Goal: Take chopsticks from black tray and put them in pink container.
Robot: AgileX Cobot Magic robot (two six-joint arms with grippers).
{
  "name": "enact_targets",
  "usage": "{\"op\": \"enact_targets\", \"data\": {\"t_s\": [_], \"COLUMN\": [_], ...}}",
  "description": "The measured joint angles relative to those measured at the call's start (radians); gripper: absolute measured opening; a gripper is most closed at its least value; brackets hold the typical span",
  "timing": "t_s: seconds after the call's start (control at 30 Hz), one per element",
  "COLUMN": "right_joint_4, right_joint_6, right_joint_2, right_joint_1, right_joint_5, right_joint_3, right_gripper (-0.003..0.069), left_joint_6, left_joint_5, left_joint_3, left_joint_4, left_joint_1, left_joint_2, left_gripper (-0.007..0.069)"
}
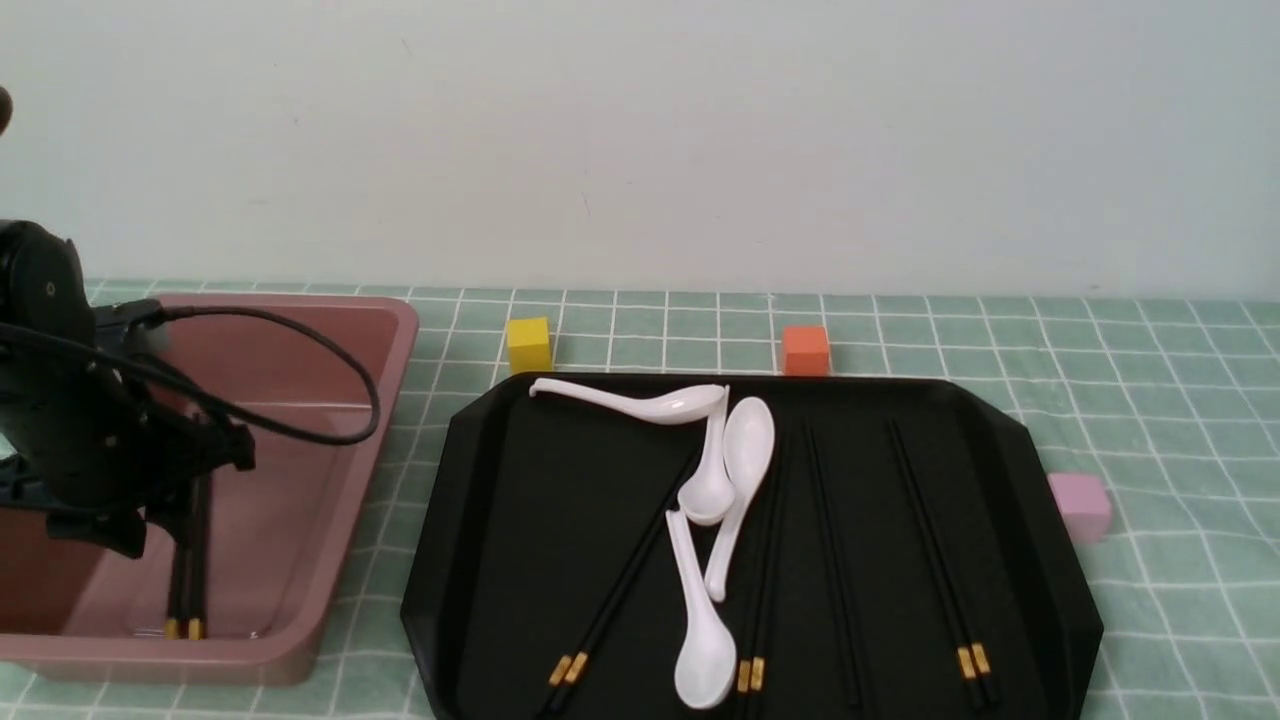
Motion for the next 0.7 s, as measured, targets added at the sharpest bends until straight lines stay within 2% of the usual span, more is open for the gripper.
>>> {"op": "enact_targets", "data": {"t_s": [0.1,0.2,0.37,0.47,0.53,0.7], "right_joint_4": [0.0,0.0,0.0,0.0,0.0,0.0], "right_joint_6": [0.0,0.0,0.0,0.0,0.0,0.0], "right_joint_2": [0.0,0.0,0.0,0.0,0.0,0.0], "right_joint_1": [0.0,0.0,0.0,0.0,0.0,0.0], "right_joint_5": [0.0,0.0,0.0,0.0,0.0,0.0], "right_joint_3": [0.0,0.0,0.0,0.0,0.0,0.0], "right_gripper": [0.024,0.024,0.024,0.024,0.024,0.024], "left_joint_6": [0.0,-0.002,-0.002,0.052,0.08,0.238], "left_joint_5": [0.033,0.083,0.203,0.234,0.235,0.211], "left_joint_3": [0.0,0.0,0.002,0.03,0.053,0.224], "left_joint_4": [0.001,0.002,-0.023,-0.091,-0.119,-0.3], "left_joint_1": [0.0,0.0,0.0,0.0,0.0,0.0], "left_joint_2": [-0.045,-0.107,-0.241,-0.372,-0.418,-0.701], "left_gripper": [0.0325,0.0309,0.0141,0.0001,-0.0013,-0.0013]}}
